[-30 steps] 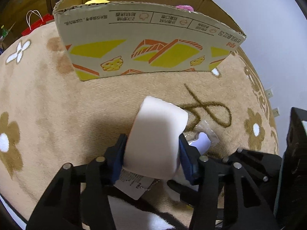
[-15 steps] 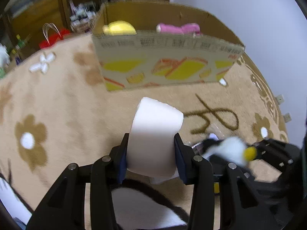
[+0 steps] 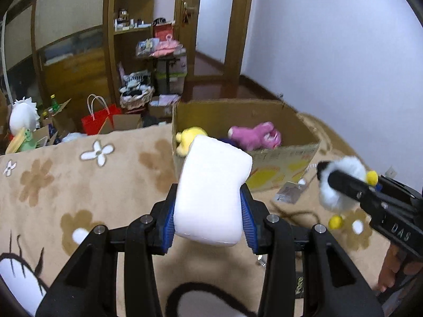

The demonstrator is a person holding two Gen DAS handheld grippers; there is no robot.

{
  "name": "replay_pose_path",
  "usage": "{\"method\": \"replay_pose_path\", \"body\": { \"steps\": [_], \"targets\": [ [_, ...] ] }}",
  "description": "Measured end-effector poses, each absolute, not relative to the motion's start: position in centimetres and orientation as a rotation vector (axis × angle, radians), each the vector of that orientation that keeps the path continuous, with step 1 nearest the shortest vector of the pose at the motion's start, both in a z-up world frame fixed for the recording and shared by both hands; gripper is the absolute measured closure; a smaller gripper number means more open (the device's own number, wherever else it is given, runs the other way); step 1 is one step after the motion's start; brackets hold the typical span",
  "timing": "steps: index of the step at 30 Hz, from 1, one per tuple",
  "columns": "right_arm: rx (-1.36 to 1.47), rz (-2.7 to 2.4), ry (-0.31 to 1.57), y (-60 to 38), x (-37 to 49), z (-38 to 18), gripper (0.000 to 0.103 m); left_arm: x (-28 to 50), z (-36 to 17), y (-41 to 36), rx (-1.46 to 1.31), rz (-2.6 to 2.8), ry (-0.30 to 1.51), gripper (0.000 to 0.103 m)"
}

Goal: Organize soft objects
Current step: 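Grasp the swirl roll cushion with the left tool while the right tool grasps the white chick plush, then carry the cushion and chick over the box and open both tools to drop them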

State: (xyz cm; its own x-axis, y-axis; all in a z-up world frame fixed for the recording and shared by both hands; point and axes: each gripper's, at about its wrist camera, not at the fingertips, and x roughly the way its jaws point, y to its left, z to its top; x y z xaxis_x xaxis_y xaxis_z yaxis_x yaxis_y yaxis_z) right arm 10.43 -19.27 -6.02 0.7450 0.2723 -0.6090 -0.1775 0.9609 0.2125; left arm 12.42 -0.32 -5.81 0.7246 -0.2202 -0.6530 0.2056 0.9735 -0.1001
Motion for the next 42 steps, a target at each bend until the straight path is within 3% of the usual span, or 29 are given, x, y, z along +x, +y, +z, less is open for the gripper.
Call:
{"method": "replay_pose_path", "body": {
  "steps": [11, 21, 36, 42],
  "targets": [
    [0.081, 0.257, 0.565, -19.4, 13.1, -2.2, 0.07, 14.8, -2.4, -2.4, 0.091, -0.224, 0.577, 0.062],
    [0.072, 0.236, 0.493, -20.3, 17.3, -0.5, 0.07, 18.5, -2.2, -2.7, 0.096, -0.185, 0.554, 0.061],
    [0.16, 0.238, 0.615, -22.6, 21.8, -4.8, 0.069, 21.8, -6.2, -3.9, 0.071, -0.225, 0.654, 0.06],
    [0.188, 0.241, 0.643, -23.0, 22.1, -6.0, 0.068, 22.0, -7.0, -4.5, 0.099, -0.226, 0.669, 0.047]
  ]
}}
